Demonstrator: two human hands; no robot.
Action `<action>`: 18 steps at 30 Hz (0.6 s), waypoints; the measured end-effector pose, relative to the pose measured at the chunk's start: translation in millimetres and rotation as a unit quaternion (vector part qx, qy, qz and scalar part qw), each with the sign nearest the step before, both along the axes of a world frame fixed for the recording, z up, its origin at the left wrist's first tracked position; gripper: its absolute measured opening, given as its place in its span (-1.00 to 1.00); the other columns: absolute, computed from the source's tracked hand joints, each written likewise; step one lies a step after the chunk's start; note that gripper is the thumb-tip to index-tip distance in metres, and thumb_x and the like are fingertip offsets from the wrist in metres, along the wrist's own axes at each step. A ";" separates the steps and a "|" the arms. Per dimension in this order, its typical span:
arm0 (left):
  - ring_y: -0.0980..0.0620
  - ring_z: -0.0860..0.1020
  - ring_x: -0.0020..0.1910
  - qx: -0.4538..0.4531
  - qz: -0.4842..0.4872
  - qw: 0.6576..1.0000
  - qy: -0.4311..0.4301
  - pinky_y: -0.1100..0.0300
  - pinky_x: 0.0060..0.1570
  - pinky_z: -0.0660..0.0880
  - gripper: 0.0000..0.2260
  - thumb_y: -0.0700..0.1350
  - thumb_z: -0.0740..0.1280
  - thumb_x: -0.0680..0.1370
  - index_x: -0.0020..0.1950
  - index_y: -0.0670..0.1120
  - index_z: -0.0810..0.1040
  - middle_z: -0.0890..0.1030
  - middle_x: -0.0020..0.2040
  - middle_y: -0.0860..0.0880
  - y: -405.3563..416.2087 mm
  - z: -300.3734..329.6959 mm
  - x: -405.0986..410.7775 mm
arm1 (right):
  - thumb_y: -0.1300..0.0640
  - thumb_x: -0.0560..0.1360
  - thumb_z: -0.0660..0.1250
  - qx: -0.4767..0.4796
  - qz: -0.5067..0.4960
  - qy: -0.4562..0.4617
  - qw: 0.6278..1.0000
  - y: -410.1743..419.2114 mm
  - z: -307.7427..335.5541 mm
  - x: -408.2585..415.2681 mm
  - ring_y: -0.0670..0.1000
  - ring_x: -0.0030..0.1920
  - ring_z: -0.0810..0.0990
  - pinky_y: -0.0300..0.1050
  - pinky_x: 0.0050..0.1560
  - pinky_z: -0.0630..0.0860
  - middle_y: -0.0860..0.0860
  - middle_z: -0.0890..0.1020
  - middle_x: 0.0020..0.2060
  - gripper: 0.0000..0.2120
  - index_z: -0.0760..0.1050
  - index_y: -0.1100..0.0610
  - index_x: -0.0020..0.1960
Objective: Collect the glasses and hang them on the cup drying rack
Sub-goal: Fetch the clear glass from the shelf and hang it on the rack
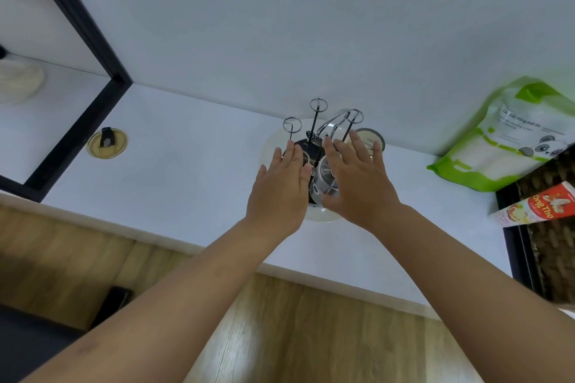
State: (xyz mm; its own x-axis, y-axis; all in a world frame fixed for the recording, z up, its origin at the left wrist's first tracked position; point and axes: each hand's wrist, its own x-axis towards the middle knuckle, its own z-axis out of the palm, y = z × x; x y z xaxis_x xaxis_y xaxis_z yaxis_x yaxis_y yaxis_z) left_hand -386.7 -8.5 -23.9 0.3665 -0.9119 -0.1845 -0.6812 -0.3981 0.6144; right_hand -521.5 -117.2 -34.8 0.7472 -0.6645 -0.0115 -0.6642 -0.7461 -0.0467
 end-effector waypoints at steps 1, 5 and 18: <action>0.03 -0.08 0.66 -0.001 -0.001 1.000 -0.002 0.00 0.61 -0.07 -0.50 0.07 -0.10 0.75 0.68 -0.04 0.04 -0.01 0.69 0.05 1.1 0.2 -1.1 | -0.22 0.50 0.38 -0.001 -0.001 0.002 1.000 -0.8 0.4 -0.6 0.22 0.67 -0.02 0.40 0.58 -0.05 0.11 0.29 0.61 -0.07 0.06 0.16 0.68; 0.05 -0.04 0.66 -0.011 0.001 1.000 -0.017 0.02 0.61 -0.07 -0.51 0.06 -0.09 0.75 0.68 -0.04 0.10 0.09 0.68 0.05 4.9 0.0 -5.2 | -0.22 0.49 0.39 0.007 -0.004 0.004 1.000 -4.5 2.0 -5.1 0.20 0.68 -0.05 0.39 0.59 -0.07 0.10 0.25 0.63 -0.06 0.07 0.17 0.68; 0.06 -0.05 0.66 -0.021 -0.043 0.994 -0.098 0.08 0.61 -0.15 -0.52 0.00 -0.07 0.75 0.68 -0.05 0.07 0.09 0.68 0.03 10.8 -1.8 -29.4 | -0.24 0.50 0.41 0.041 -0.030 0.000 0.999 -11.2 10.0 -29.2 0.16 0.68 -0.16 0.38 0.57 -0.07 0.08 -0.03 0.70 0.02 -0.10 0.07 0.70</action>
